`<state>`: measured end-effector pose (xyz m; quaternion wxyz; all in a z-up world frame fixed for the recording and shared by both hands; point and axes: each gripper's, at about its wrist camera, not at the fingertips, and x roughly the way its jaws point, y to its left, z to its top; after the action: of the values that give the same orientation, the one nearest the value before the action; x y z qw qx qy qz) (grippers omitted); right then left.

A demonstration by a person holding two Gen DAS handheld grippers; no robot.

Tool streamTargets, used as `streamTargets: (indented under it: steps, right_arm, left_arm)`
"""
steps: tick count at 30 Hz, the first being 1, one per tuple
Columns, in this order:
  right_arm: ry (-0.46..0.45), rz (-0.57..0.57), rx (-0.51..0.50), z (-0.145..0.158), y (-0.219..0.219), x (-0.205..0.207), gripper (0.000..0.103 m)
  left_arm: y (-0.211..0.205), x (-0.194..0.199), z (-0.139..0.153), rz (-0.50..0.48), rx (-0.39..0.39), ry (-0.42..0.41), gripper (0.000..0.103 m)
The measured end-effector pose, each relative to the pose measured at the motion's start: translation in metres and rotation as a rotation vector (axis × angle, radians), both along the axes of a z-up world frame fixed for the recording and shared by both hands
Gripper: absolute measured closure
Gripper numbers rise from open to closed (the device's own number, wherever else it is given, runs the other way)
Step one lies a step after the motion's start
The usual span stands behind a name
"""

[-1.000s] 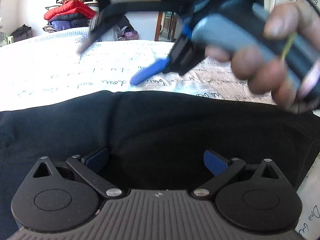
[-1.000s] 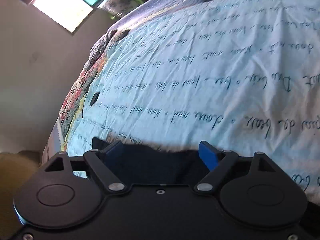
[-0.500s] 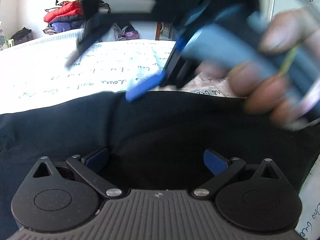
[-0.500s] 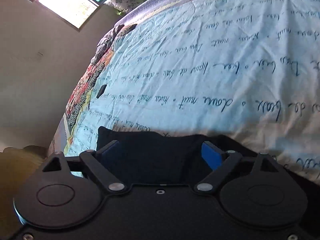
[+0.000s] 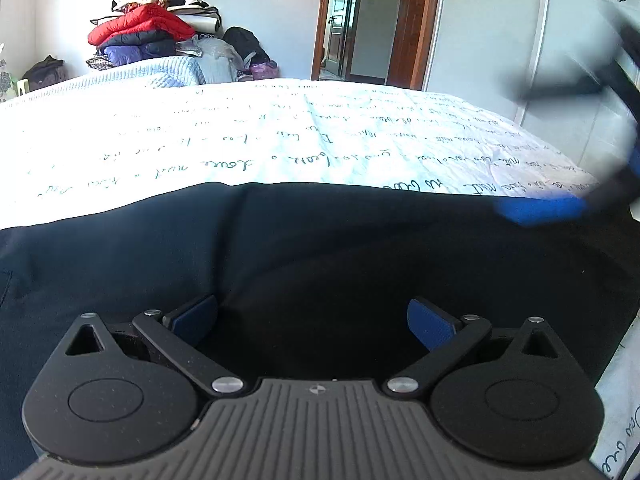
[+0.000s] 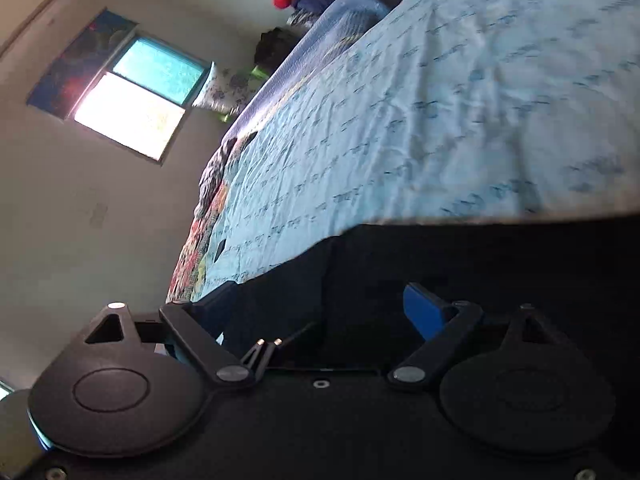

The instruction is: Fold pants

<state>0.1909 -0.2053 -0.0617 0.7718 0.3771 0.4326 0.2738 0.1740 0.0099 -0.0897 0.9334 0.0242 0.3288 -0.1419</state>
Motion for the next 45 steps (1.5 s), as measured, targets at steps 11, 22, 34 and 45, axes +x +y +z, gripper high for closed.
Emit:
streamTargets:
  steps: [11,22,34,45]
  right_arm:
    - [-0.015,-0.53,-0.122,0.011,-0.192,-0.117,0.01]
    - [0.049,-0.39,-0.442,0.017,-0.311,-0.05,0.013]
    - [0.062,-0.238,-0.454,-0.012,-0.32,-0.047,0.088]
    - [0.133,-0.451,-0.457,-0.007,-0.333,-0.049,0.068]
  left_arm:
    - [-0.011,-0.001,-0.002,0.009,0.05,-0.003,0.0]
    - [-0.012,-0.001,-0.002,0.023,0.064,-0.008,0.0]
    - [-0.013,-0.001,-0.002,0.032,0.076,-0.01,0.0]
    - [-0.013,-0.002,-0.002,0.034,0.078,-0.013,0.0]
